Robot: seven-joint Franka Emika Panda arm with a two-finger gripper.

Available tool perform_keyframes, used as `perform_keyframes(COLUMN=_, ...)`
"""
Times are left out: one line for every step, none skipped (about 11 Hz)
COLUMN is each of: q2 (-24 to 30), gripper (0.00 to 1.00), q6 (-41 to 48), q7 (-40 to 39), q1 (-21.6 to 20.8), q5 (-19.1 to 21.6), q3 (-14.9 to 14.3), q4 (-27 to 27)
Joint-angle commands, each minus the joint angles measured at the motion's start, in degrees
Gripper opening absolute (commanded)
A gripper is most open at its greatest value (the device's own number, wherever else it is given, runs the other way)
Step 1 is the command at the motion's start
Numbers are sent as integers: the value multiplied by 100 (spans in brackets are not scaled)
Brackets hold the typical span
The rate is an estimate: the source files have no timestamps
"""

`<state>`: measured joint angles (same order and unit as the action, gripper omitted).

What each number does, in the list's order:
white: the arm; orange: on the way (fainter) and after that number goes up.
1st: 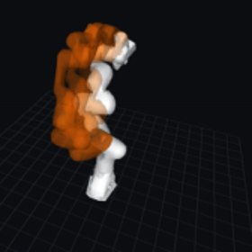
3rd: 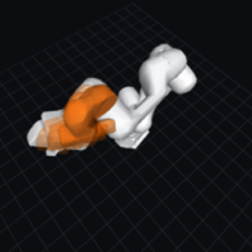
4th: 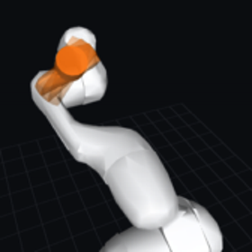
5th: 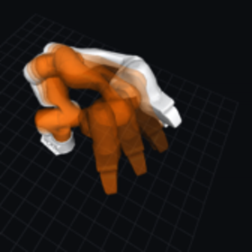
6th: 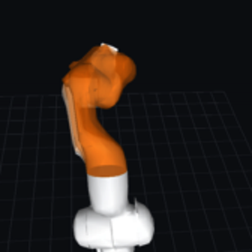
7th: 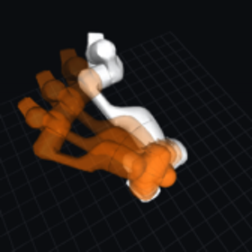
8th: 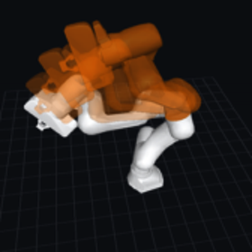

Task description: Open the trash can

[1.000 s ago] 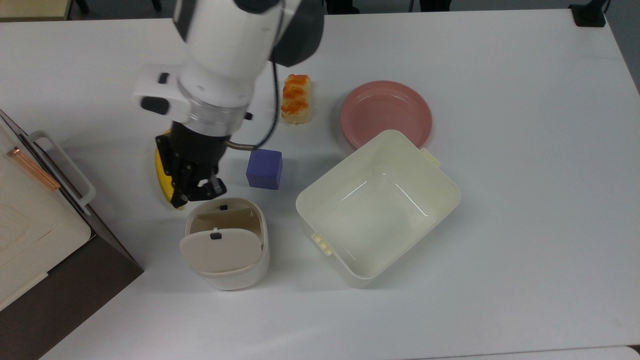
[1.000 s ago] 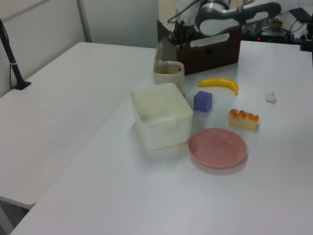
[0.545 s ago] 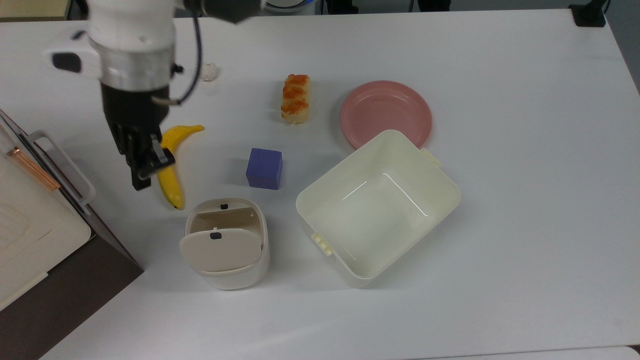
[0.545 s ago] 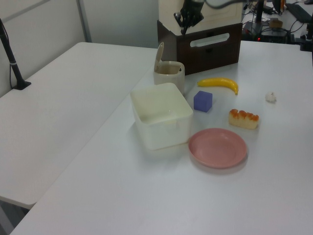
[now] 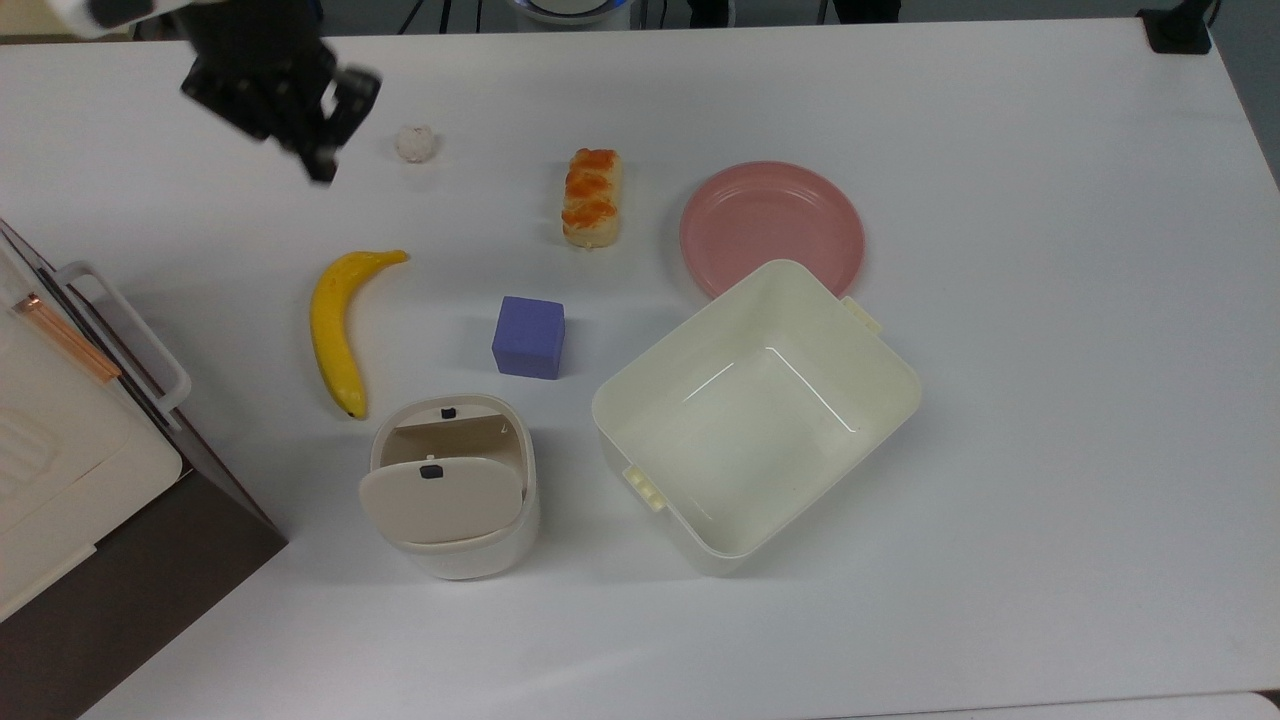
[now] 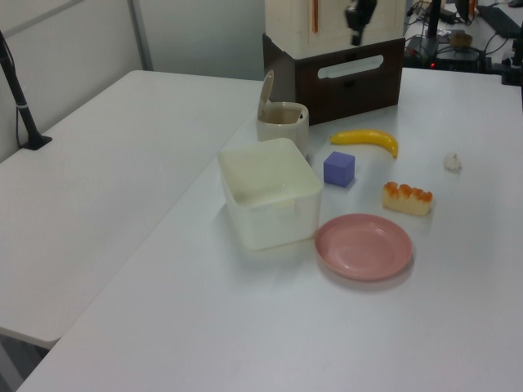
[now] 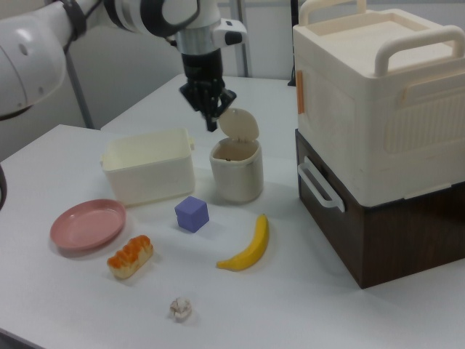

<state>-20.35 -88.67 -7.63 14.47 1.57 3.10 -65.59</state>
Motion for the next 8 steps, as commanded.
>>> perform_keyframes(q2=575, gripper=0, q6=953, q7=-1571, q1=-23, q5=-68, q3=-72, q4=-550)
perform_keyframes(q2=759, gripper=0, q6=1053, q7=-1635, q1=-23, q5=-60, q3=-107, q4=-630)
perform_keyframes(q2=952, gripper=0, q6=1001, q7=-1610, q1=-49, q5=-43, q3=-151, q4=-935)
perform_keyframes(q2=1128, gripper=0, q6=783, q7=-1296, q1=-119, q5=-25, q3=-160, q4=-1217)
perform_keyframes(q2=1252, gripper=1, q6=224, q7=-536, q1=-328, q5=-34, q3=-195, q4=-1533)
perform_keyframes(q2=1401, gripper=3, q6=-477, q7=159, q1=-531, q5=-60, q3=-195, q4=-1980)
perform_keyframes(q2=1594, gripper=7, q6=-963, q7=488, q1=-672, q5=-69, q3=-195, q4=-2376)
perform_keyframes(q2=1744, gripper=17, q6=-1168, q7=543, q1=-830, q5=-78, q3=-248, q4=-2667)
